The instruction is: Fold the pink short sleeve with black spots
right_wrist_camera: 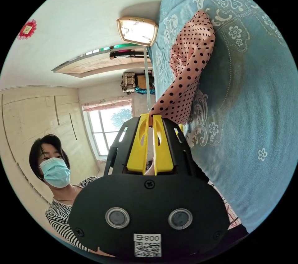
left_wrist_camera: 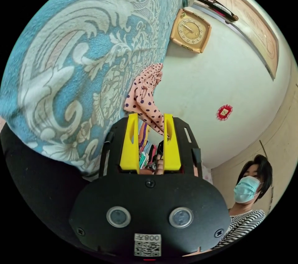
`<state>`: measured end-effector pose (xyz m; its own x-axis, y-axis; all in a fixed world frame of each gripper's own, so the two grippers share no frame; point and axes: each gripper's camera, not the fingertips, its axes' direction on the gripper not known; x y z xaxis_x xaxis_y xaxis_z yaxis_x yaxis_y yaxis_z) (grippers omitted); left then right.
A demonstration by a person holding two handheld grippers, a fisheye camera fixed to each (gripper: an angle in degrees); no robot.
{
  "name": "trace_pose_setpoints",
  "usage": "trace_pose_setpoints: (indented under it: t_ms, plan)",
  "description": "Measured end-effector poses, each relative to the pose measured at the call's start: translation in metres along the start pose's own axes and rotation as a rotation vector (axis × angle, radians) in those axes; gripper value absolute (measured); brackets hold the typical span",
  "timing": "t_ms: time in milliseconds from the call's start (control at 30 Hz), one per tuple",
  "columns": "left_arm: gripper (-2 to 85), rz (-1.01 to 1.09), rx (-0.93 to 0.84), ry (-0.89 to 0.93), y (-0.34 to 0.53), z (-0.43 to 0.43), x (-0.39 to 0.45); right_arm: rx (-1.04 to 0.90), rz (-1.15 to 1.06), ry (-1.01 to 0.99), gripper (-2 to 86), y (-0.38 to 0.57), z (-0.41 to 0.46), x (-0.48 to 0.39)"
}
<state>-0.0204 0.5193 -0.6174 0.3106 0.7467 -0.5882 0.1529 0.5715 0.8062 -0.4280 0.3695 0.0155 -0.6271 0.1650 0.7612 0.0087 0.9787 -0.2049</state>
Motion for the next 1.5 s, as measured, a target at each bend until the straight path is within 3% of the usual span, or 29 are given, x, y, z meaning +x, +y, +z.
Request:
trace_pose_setpoints:
  t_ms: [367,800,1200,1500]
  plan:
    - [8.0,-0.077,0.064,0.038,-0.007,-0.005,-0.012,0.004,-0.007,-0.024,1.9,-0.001,0.047,-0.041]
    - [2.2,0.014,0.009,-0.006,0.02,0.006,-0.018,-0.004,-0.002,0.036,1.9,0.015,0.088,-0.093]
    - [1.7,0.074,-0.125,-0.095,0.096,0.017,-0.044,-0.008,0.085,0.076,1.9,0.106,0.108,-0.138]
    - [1.7,0.13,-0.192,-0.069,0.164,0.032,-0.071,0.016,0.049,0.054,1.9,0.191,0.119,-0.224]
